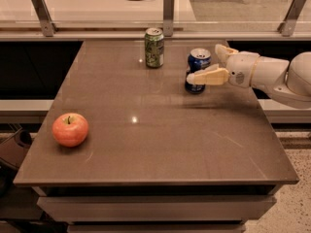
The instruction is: Move pepsi can near apple
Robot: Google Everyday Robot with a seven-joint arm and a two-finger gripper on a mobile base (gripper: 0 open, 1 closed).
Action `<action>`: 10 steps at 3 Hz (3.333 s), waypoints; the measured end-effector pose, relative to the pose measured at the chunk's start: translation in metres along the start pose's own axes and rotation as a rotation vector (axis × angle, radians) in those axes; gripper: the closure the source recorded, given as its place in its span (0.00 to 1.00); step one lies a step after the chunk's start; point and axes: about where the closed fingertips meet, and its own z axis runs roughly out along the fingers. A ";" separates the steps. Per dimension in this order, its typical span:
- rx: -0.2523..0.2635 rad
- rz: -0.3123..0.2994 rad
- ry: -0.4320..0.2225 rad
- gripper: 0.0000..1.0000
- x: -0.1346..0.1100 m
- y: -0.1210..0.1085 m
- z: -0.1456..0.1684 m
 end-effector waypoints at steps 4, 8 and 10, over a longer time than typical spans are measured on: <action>-0.014 -0.003 -0.012 0.87 -0.003 0.007 0.010; -0.117 -0.007 -0.046 1.00 -0.033 0.045 0.011; -0.164 -0.062 -0.050 1.00 -0.051 0.113 0.004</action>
Offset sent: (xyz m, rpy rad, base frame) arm 0.0007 0.0034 0.0006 0.0067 -0.0066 0.0004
